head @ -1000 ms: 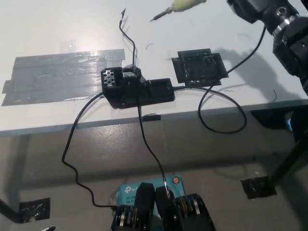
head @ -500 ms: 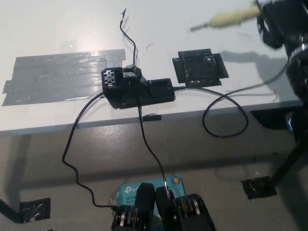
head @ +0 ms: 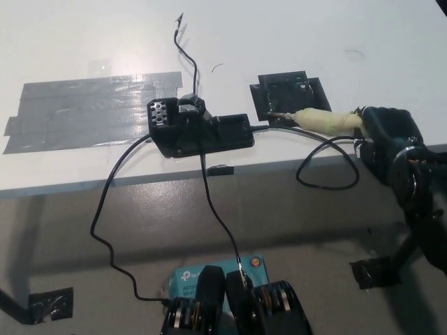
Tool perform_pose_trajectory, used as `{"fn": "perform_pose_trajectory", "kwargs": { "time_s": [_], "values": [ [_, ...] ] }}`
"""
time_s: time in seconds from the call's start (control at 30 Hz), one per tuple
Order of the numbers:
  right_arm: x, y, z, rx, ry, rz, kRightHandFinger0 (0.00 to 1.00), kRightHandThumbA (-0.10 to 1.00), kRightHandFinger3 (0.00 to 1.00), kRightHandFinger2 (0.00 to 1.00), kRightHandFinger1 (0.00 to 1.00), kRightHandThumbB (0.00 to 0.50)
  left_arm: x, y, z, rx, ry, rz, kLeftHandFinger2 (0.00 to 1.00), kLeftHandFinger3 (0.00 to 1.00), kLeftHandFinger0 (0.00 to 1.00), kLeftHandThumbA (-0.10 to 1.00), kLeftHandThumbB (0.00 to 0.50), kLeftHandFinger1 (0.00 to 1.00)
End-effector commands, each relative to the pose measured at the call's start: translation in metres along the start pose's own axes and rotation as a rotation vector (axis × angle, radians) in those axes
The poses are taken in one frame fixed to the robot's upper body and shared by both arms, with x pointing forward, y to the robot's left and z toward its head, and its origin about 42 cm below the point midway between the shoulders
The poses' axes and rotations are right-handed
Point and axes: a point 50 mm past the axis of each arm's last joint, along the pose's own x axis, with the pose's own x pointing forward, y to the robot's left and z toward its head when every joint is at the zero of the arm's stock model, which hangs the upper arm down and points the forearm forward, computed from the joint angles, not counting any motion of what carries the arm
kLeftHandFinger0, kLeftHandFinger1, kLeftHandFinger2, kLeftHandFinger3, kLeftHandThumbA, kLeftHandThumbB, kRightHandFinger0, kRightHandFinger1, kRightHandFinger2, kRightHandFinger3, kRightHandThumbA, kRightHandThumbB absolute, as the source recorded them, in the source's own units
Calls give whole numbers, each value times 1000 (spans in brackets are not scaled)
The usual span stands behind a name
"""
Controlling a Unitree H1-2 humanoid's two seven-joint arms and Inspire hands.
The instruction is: The robot uses its right hand to grab the soldering gun kept on the middle of the table and pulls it out of its base and keep it on the right side of the base
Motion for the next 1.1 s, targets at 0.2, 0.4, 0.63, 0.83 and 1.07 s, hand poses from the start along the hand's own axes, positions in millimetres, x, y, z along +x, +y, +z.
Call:
{"fn": "perform_pose_trajectory", "kwargs": {
  "time_s": [0.2,0.4,0.63,0.83,1.07],
  "values": [
    [-3,3,-8,84,95,147,1000,539,1000,1000,1000,87,-6,5,-1,24,-19,23,1000,1000,957,721,113,860],
    [-7,-12,-16,-4,111,142,1000,794,1000,1000,1000,353,-6,5,0,21,-10,19,1000,1000,986,719,108,875],
    [-11,-24,-11,-59,107,97,1000,905,1000,1000,1000,499,-6,5,-2,22,-4,21,1000,1000,994,714,105,873],
    [-15,-32,-7,-42,70,74,1000,903,1000,1000,1000,500,-7,4,-5,8,-12,13,1000,1000,1000,697,102,871],
    [-18,-65,4,-60,32,9,1000,978,1000,1000,1000,500,-6,6,-5,23,7,19,1000,1000,980,726,99,872]
  ]
}}
